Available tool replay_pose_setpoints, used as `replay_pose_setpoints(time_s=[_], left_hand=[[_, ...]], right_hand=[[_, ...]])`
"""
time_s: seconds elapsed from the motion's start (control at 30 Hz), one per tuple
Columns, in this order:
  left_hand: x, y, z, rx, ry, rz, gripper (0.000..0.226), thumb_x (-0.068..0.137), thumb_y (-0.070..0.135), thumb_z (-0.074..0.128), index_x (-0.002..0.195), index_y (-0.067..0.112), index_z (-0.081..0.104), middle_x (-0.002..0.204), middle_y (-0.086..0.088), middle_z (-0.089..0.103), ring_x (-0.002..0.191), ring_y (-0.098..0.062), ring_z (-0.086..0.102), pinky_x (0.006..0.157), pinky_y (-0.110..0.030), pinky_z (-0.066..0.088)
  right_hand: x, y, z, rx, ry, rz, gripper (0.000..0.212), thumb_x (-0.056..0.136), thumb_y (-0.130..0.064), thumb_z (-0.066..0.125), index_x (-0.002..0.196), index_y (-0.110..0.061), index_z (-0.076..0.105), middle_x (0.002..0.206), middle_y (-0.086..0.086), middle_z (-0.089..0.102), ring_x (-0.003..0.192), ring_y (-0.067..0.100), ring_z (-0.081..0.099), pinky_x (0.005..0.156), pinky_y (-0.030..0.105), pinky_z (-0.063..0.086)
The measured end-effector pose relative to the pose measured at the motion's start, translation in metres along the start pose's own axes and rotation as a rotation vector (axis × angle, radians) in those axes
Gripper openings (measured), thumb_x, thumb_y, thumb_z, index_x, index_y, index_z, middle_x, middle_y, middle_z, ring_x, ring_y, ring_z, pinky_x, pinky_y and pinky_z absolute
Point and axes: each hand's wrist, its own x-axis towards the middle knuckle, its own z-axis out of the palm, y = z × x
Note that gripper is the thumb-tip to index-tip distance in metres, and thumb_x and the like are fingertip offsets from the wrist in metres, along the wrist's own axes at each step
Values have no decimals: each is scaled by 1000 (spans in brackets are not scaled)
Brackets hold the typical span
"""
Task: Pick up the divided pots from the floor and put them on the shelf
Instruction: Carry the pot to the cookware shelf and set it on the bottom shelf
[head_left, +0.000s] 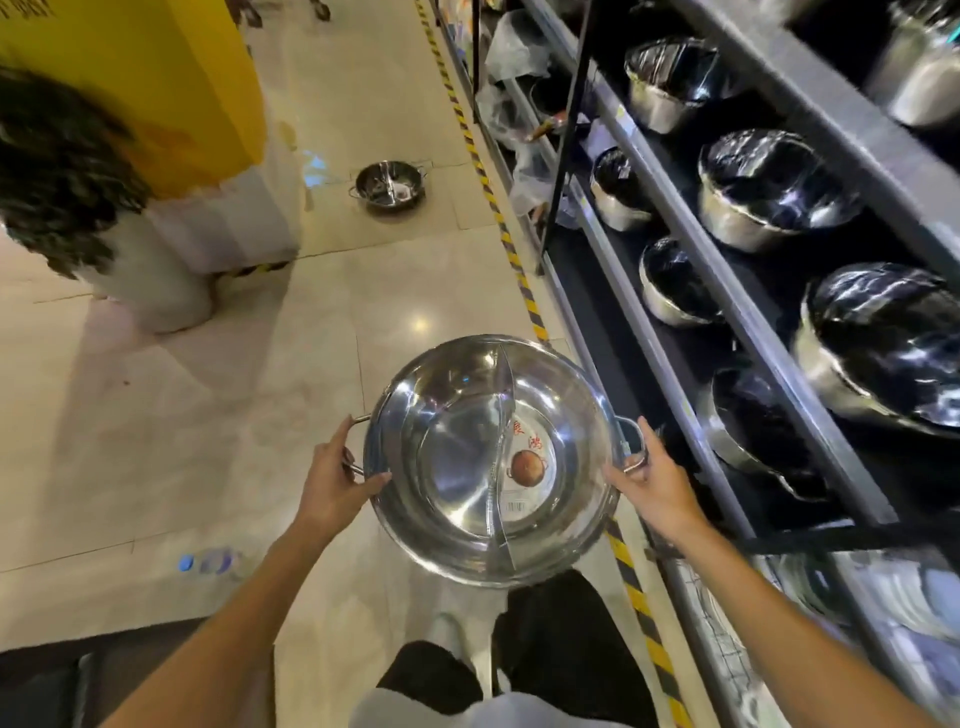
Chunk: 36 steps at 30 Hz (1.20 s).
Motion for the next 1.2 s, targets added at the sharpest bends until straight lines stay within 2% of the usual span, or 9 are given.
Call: replay_pose_setpoints(time_s=[0.13,0.27,0.47,0.67,0.77,0.9,1.03,1.13,1.2], left_hand=[[98,21,15,-2,-20,-18,99,70,30,87,152,25,31,105,-16,50,80,-19,50,66,-24,43],[178,38,35,14,-5,-64,100,71,30,86,153,25,28,106,-16,48,80,-21,51,71,-31,46],[269,59,59,15,0,-120,101,73,26,85,154,28,25,110,-8,43,84,-14,51,76,-32,50],[354,46,98,16,-96,-92,97,73,19,85,152,29,29,107,-9,44,84,-25,55,71,-32,52],[396,27,134,35,-150,-72,97,73,17,85,152,30,30,104,-8,44,82,-26,55,68,-23,49],[441,-2,191,28,-192,-80,96,74,17,84,152,34,30,104,-6,44,80,-21,56,76,-34,54],[475,-46,258,73,-201,-50,93,77,19,82,152,34,29,106,-3,43,81,-16,56,73,-27,50],[500,-82,317,66,-178,-14,89,79,20,80,152,33,30,103,-3,44,81,-18,57,77,-32,52],[521,-103,357,61,-163,-21,88,78,18,80,151,32,33,103,-3,44,81,-22,57,81,-36,52]], right_hand=[[102,-17,2,3,-22,31,104,81,-55,75,161,-32,13,83,5,74,79,18,73,77,36,58],[202,-30,6,6,-12,71,104,76,-64,74,159,-37,18,87,-9,73,86,13,72,77,35,55],[303,-41,5,24,-39,158,94,83,-51,74,156,-45,16,115,8,72,106,29,69,96,55,53],[359,-16,20,-1,9,206,96,86,-34,77,161,-31,17,97,9,69,90,27,70,88,54,55],[380,15,38,2,56,258,98,86,-32,78,161,-32,16,89,1,70,85,21,71,88,48,58],[412,69,67,27,120,320,96,85,-31,79,159,-36,19,86,-4,70,81,13,70,85,42,58],[452,131,109,71,196,338,92,85,-19,79,159,-31,25,87,-3,69,77,7,67,83,31,53],[488,186,141,147,276,294,88,85,-10,79,157,-25,32,86,0,69,72,-2,66,76,7,49],[510,225,157,178,290,262,86,85,-8,79,157,-24,33,87,-3,70,73,-9,66,71,-1,44]])
